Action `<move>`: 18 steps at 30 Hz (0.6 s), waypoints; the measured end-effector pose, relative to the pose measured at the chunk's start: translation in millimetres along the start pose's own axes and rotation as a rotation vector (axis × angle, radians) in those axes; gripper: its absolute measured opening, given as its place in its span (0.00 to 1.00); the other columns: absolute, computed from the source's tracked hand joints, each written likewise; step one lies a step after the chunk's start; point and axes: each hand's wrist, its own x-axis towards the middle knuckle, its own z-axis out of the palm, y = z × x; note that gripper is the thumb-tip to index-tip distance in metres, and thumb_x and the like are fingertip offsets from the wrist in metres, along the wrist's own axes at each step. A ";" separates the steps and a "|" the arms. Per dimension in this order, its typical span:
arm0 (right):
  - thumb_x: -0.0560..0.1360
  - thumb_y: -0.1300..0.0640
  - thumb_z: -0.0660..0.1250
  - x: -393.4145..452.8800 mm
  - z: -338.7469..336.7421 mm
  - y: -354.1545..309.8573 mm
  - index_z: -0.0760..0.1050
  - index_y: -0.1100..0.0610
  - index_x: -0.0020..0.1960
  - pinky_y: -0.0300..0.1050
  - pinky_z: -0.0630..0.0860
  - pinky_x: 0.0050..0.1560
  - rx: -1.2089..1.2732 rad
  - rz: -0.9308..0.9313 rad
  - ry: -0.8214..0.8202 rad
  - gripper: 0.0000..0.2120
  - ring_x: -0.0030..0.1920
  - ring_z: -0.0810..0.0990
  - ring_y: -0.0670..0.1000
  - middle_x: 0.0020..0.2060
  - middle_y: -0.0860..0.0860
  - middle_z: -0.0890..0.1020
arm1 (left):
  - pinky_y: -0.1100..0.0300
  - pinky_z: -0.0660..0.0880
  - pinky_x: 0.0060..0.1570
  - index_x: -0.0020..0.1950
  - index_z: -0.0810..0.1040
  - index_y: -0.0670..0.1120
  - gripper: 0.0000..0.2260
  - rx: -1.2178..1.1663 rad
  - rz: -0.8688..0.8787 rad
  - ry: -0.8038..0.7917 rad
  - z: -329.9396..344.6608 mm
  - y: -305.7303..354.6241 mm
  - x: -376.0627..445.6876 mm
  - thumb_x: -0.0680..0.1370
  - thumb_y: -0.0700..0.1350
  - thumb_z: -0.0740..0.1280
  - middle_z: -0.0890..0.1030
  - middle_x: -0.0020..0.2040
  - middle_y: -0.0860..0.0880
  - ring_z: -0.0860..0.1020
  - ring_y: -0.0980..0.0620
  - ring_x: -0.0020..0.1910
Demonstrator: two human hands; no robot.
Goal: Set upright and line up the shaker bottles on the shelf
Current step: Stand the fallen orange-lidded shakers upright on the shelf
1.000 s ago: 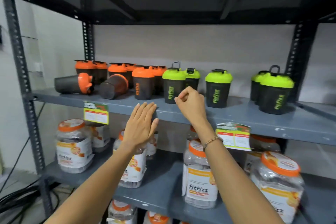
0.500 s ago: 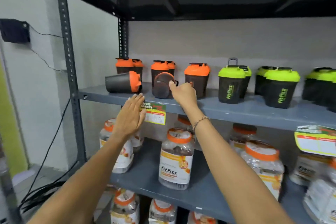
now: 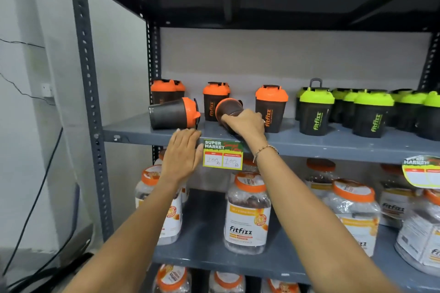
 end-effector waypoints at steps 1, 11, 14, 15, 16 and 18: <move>0.67 0.39 0.68 0.6 -0.2 0.6 0.77 0.62 0.60 0.48 0.71 0.55 -0.011 0.007 -0.005 0.31 0.63 0.73 0.61 0.60 0.61 0.78 | 0.51 0.61 0.67 0.59 0.77 0.39 0.18 0.002 0.009 0.007 1.0 -2.0 -0.8 0.78 0.48 0.56 0.79 0.56 0.42 0.77 0.42 0.56; 0.73 0.36 0.61 19.9 -18.0 3.2 0.74 0.60 0.59 0.48 0.78 0.44 0.136 0.106 -0.218 0.29 0.47 0.78 0.56 0.52 0.56 0.77 | 0.52 0.61 0.67 0.60 0.76 0.40 0.18 -0.018 0.024 0.037 9.7 -7.7 -3.0 0.79 0.49 0.56 0.78 0.58 0.43 0.76 0.43 0.58; 0.76 0.42 0.57 25.9 -17.2 -1.5 0.72 0.61 0.63 0.57 0.76 0.61 0.164 0.139 -0.225 0.26 0.57 0.78 0.60 0.60 0.59 0.78 | 0.51 0.62 0.67 0.61 0.75 0.41 0.18 -0.011 0.031 0.022 11.7 -9.1 -3.2 0.79 0.49 0.56 0.78 0.59 0.43 0.75 0.43 0.59; 0.76 0.44 0.56 27.5 -16.2 -3.4 0.72 0.61 0.64 0.57 0.75 0.62 0.163 0.143 -0.218 0.26 0.59 0.77 0.60 0.62 0.60 0.77 | 0.51 0.62 0.67 0.62 0.75 0.41 0.18 -0.007 0.032 0.023 12.2 -9.7 -3.2 0.79 0.49 0.56 0.78 0.59 0.43 0.75 0.44 0.59; 0.76 0.44 0.55 28.6 -15.6 -5.1 0.71 0.61 0.65 0.56 0.75 0.62 0.145 0.146 -0.214 0.26 0.60 0.77 0.60 0.63 0.60 0.76 | 0.51 0.61 0.67 0.62 0.75 0.41 0.18 -0.004 0.032 0.024 12.9 -9.8 -3.2 0.79 0.49 0.56 0.78 0.59 0.43 0.75 0.44 0.59; 0.76 0.42 0.55 30.9 -15.2 -8.6 0.70 0.60 0.68 0.53 0.75 0.61 0.094 0.145 -0.225 0.28 0.61 0.75 0.60 0.66 0.59 0.75 | 0.51 0.61 0.67 0.62 0.75 0.41 0.18 0.003 0.034 0.026 14.4 -10.5 -3.3 0.79 0.49 0.56 0.78 0.59 0.43 0.75 0.43 0.59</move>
